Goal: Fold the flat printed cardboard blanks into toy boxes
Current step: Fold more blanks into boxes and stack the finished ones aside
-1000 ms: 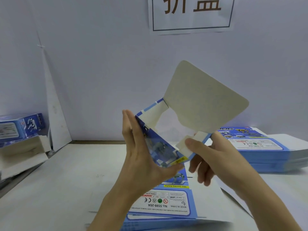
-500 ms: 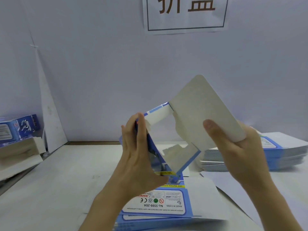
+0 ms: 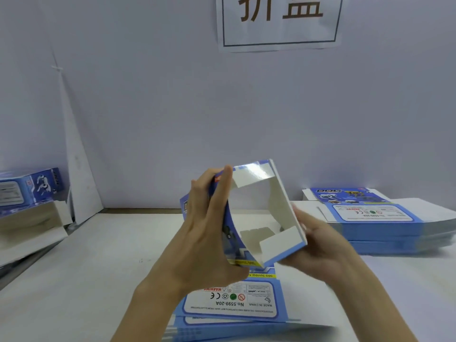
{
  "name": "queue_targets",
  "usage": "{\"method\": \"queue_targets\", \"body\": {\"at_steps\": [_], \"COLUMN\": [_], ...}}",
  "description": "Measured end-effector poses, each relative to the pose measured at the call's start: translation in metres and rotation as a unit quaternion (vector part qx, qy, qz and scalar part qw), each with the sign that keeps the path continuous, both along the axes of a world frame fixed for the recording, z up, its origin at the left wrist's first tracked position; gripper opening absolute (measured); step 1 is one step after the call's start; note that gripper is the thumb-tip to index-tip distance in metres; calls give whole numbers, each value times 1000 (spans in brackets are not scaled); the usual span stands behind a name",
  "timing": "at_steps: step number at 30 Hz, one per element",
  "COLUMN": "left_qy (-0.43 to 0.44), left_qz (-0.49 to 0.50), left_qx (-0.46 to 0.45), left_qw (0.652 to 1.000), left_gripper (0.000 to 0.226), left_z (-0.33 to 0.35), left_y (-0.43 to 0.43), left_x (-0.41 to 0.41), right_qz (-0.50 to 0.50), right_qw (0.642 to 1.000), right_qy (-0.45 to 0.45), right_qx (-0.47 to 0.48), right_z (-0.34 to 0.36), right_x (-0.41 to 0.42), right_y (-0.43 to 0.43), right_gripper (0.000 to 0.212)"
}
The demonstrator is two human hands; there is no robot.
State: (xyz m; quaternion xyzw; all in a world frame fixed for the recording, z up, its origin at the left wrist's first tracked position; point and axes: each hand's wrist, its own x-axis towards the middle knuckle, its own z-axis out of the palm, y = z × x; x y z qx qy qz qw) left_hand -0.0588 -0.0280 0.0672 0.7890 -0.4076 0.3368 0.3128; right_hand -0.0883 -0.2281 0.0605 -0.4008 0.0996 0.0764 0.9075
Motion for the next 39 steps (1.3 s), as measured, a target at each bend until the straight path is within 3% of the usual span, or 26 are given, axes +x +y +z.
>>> {"method": "queue_targets", "body": {"at_steps": [2,6,8,10,14,16,17,18,21,23,28,32,34,36,39], "left_qy": [-20,-1,9,3,-4,3,5,7,2,-18,-11,9,14,9,-1], "left_qz": [-16,-9,-3,12,35,42,43,43,44,43,48,32,30,35,56], "left_qx": [18,64,56,44,39,38,39,40,44,40,49,50,48,50,67], "left_qw": [1000,998,998,999,999,998,998,998,998,998,998,998,998,998,996], "left_gripper": [145,150,144,132,126,127,129,132,145,137,132,130,129,127,122], "left_z": [-5,-10,-5,-2,1,1,2,2,5,7,7,6,5,4,4], "left_y": [-1,1,5,8,14,16,15,15,16,17,13,10,8,8,7], "left_x": [-2,-6,-6,-4,-2,-1,-2,-2,-4,-6,-12,-14,-15,-15,-15], "right_qz": [53,49,-8,-132,-309,-355,-361,-360,-345,-345,-384,-419,-419,-392,-298], "right_qw": [998,996,995,978,847,781,768,769,826,843,814,767,766,798,882], "right_qy": [26,18,-31,-97,-289,-356,-374,-382,-346,-314,-317,-330,-337,-347,-321], "right_qx": [-18,-66,-95,-128,-321,-370,-374,-364,-281,-268,-298,-356,-353,-299,-170], "right_z": [-8,-11,-4,3,17,22,23,23,21,17,14,9,10,15,25], "right_x": [1,-2,-2,-1,-15,-21,-23,-23,-19,-15,-14,-13,-13,-15,-19], "right_y": [6,5,-2,-13,-23,-17,-13,-9,-5,-7,-8,-9,-10,-11,-14], "right_gripper": [18,23,32,38,7,8,10,10,9,10,27,42,42,34,26]}}
